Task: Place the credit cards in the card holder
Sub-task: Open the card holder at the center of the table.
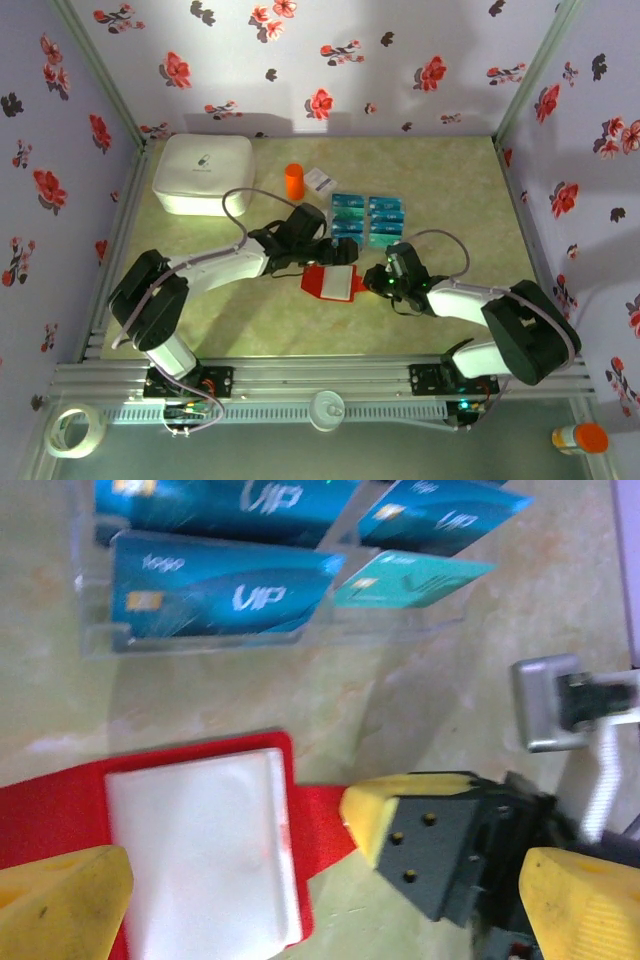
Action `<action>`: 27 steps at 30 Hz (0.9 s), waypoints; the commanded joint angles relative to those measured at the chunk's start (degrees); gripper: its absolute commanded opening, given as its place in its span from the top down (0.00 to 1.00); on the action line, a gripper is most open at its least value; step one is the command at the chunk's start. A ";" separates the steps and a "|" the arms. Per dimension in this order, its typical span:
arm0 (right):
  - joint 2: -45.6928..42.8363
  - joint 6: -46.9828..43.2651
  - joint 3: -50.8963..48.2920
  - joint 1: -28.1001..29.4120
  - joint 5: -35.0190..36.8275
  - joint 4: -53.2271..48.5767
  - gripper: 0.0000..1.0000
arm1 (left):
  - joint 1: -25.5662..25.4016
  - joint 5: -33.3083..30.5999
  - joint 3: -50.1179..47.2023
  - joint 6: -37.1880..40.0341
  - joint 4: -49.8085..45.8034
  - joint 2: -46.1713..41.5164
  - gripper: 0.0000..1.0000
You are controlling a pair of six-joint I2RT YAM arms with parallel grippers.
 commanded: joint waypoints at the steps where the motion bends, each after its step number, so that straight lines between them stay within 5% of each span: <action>1: 1.58 -2.25 0.53 -0.33 -0.85 -1.74 0.87 | 1.62 1.61 -3.33 -0.84 3.47 -1.08 0.00; 27: 3.89 -4.87 3.38 -0.30 -1.21 -5.53 0.92 | 2.38 -2.25 -7.95 12.99 -2.54 -3.74 0.00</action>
